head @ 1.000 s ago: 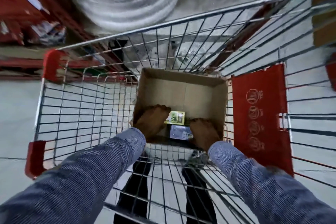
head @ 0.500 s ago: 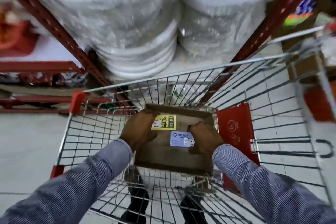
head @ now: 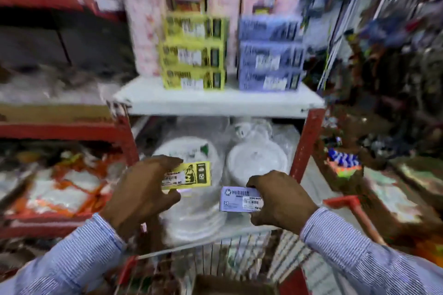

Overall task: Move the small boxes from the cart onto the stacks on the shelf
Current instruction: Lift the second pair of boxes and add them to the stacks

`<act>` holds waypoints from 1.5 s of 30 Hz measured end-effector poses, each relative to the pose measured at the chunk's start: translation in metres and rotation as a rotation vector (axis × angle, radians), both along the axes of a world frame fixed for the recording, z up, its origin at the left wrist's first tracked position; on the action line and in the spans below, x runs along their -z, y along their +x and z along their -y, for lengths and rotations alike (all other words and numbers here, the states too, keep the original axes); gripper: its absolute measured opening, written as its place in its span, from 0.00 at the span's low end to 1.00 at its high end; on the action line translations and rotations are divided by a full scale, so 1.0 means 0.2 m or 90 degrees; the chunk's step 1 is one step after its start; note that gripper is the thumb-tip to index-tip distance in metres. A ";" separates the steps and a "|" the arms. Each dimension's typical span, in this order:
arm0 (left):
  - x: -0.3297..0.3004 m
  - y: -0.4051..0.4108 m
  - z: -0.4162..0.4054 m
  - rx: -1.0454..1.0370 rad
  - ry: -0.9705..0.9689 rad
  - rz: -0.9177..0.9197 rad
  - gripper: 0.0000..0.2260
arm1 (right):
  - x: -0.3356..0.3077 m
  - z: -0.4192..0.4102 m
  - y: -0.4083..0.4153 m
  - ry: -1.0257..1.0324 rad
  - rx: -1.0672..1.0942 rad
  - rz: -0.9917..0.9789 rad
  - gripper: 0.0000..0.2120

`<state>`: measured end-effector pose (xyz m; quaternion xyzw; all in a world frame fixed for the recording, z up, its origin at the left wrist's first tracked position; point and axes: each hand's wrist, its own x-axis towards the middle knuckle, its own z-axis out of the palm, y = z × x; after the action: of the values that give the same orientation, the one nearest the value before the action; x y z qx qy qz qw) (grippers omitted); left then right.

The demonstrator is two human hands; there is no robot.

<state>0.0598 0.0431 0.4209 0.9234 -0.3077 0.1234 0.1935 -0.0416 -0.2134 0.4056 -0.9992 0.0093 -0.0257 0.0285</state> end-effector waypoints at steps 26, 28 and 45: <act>-1.09 0.51 0.28 0.054 -0.113 0.267 0.26 | -1.23 0.22 0.36 -0.158 0.099 0.411 0.22; -1.09 0.55 0.30 0.048 -0.101 0.255 0.26 | -1.23 0.24 0.39 -0.167 0.113 0.398 0.21; -1.00 0.72 0.36 0.107 -0.158 0.249 0.25 | -1.11 0.23 0.59 -0.112 0.063 0.501 0.28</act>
<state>0.2036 -0.0298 0.6217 0.8223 -0.3972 0.3203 0.2518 0.0763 -0.2597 0.6270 -0.9101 0.0437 -0.4081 -0.0569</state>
